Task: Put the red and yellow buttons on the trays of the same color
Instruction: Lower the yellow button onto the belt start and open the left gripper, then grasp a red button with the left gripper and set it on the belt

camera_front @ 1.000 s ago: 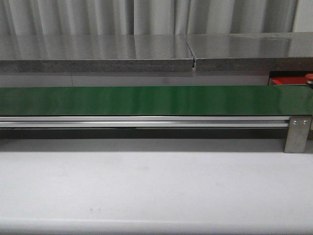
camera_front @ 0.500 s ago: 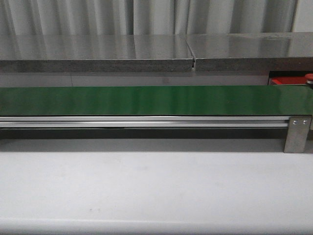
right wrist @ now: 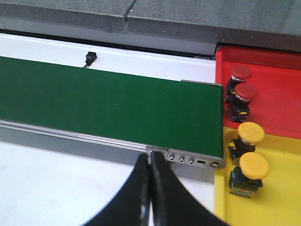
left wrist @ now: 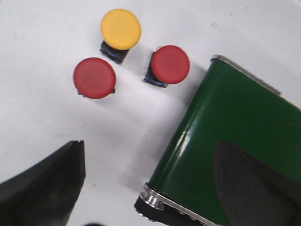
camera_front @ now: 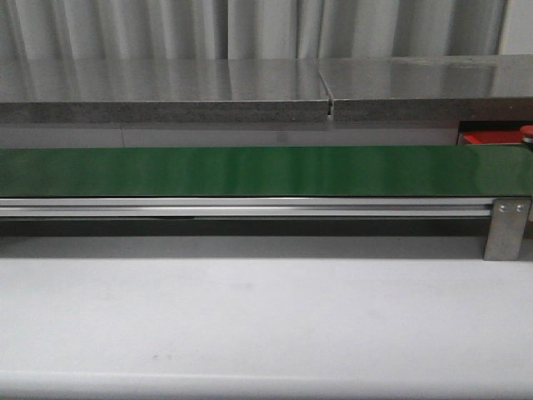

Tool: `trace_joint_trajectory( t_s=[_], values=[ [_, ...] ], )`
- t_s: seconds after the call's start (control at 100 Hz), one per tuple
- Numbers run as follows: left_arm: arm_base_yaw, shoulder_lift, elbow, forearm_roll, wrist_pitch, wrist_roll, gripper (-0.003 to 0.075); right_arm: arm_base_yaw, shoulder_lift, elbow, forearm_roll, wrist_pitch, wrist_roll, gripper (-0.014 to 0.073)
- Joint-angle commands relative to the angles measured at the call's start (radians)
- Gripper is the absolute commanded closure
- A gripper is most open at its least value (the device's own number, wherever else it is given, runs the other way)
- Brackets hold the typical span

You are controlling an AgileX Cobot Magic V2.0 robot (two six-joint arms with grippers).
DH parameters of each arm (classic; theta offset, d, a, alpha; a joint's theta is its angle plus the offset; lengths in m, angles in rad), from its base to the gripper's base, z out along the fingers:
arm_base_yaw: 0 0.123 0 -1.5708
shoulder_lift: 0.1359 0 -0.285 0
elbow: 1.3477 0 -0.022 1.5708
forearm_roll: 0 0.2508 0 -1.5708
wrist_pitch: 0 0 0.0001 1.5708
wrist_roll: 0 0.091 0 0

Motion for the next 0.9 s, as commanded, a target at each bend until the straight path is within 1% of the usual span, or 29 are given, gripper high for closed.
trace_joint_trajectory(
  t_s=[0.0, 0.17, 0.31, 0.62, 0.89],
  values=[
    [0.015, -0.021, -0.021, 0.001, -0.024, -0.005, 0.0167, 0.003, -0.004, -0.025, 0.005, -0.061, -0.003, 0.0712],
    [0.023, 0.062, -0.021, -0.001, -0.028, -0.007, 0.0174, 0.003, -0.004, -0.025, 0.005, -0.061, -0.003, 0.0712],
    [0.023, 0.121, -0.021, 0.001, -0.056, -0.007, 0.0174, 0.003, -0.004, -0.025, 0.005, -0.061, -0.003, 0.0712],
    [0.026, 0.195, -0.05, 0.022, -0.107, -0.012, 0.0174, 0.003, -0.004, -0.025, 0.005, -0.061, -0.003, 0.0712],
    [0.034, 0.197, -0.063, 0.03, -0.232, -0.012, 0.0174, 0.003, -0.004, -0.025, 0.005, -0.061, -0.003, 0.0712]
  ],
)
